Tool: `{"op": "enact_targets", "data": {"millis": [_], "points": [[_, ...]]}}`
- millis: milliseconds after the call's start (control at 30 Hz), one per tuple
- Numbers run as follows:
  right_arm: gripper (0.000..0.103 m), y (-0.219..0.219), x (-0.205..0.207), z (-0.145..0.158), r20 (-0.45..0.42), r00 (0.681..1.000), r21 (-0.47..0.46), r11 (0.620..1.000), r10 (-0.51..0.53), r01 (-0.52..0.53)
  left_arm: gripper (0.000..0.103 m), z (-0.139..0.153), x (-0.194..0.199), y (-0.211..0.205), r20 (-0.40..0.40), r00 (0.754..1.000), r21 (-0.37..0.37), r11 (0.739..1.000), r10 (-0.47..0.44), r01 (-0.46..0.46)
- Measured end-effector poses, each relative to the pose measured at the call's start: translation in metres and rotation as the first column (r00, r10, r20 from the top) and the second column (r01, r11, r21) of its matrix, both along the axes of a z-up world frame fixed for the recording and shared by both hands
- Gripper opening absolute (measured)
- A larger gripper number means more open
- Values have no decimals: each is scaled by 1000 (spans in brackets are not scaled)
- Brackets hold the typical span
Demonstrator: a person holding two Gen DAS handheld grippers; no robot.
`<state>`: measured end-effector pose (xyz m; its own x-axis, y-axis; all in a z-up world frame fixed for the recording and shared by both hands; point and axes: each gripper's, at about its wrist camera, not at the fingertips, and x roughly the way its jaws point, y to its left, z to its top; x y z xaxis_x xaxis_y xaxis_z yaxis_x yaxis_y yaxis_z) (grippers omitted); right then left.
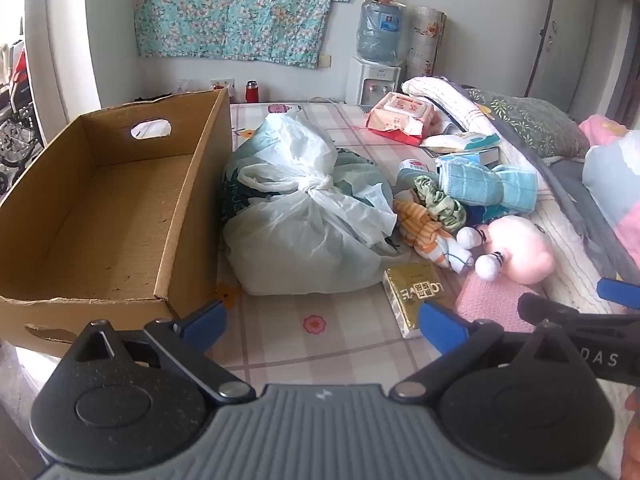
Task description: Organize soft objects
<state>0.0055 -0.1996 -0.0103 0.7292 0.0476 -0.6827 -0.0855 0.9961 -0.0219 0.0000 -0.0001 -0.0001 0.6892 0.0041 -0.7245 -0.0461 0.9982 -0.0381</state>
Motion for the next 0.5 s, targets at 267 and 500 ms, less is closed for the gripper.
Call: {"op": "enact_targets", "data": {"millis": [267,500], "points": [[102,4,1,2,-3,1000,0,1000,1,-1,103,1,0,0,-3,1000,-9,1000,-2,2],[102,3,2,2,0,1000,-3,1000,4,-4,103,-2,1,0,-6,1000,-9,1000,1,-1]]}}
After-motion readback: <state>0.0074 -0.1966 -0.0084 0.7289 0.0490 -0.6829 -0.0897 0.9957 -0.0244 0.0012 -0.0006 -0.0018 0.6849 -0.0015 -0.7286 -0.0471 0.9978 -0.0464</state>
